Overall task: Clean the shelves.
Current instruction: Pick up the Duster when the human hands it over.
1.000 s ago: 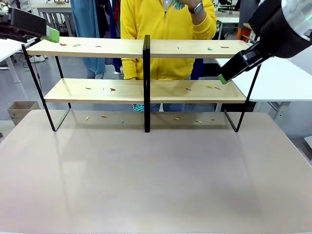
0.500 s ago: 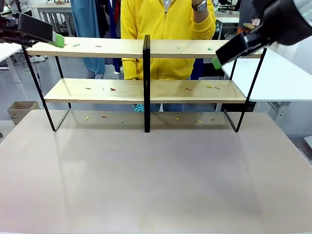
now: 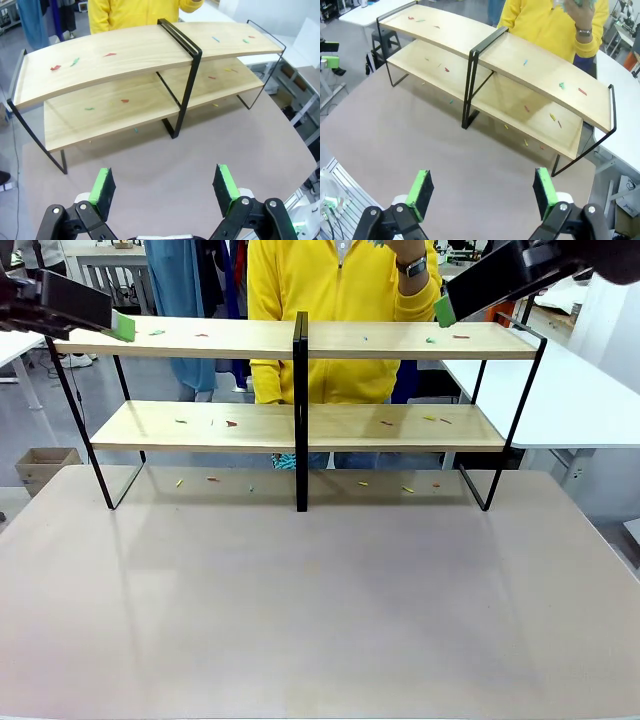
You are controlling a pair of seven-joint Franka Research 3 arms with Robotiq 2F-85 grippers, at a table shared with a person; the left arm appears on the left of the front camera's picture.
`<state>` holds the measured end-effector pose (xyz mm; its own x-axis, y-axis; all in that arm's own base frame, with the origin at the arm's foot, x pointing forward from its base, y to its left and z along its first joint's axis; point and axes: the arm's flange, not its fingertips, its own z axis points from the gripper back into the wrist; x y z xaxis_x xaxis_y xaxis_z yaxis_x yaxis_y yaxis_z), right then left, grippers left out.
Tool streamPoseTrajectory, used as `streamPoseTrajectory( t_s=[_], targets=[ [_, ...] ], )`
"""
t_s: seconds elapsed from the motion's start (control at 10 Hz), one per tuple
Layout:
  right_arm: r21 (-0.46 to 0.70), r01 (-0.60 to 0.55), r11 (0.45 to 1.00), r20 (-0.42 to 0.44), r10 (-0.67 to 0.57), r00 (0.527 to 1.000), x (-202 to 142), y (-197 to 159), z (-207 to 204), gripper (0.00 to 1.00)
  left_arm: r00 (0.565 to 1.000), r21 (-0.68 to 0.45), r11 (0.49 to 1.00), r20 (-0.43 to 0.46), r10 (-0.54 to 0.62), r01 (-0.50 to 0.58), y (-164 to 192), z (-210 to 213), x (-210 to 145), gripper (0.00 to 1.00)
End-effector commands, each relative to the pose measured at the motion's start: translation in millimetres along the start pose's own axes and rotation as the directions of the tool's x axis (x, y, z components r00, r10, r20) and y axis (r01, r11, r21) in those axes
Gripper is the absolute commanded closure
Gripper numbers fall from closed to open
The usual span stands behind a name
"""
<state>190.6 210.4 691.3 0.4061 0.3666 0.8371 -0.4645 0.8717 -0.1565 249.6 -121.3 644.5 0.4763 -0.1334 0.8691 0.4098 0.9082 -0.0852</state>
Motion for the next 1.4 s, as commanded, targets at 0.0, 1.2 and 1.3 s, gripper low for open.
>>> streamPoseTrajectory(
  t_s=[0.0, 1.2, 1.3],
  targets=[
    [-0.026, 0.030, 0.999, 0.010, -0.029, 1.000, -1.8, 0.0, -4.4, 0.00, 1.000, -0.003, 1.000, 0.020, 0.009, -0.009, 5.6, -7.7, -80.5, 0.00],
    [-0.026, 0.048, 0.998, 0.002, -0.048, 0.999, 0.1, -10.1, -1.3, 0.00, 1.000, -0.003, 1.000, -0.010, -0.002, 0.002, -0.9, -5.3, -0.9, 0.00],
    [-0.026, 0.048, 0.998, 0.002, -0.048, 0.999, 0.1, -10.1, -1.3, 0.00, 1.000, -0.003, 1.000, -0.010, -0.002, 0.002, -0.9, -5.3, -0.9, 0.00]
  ],
)
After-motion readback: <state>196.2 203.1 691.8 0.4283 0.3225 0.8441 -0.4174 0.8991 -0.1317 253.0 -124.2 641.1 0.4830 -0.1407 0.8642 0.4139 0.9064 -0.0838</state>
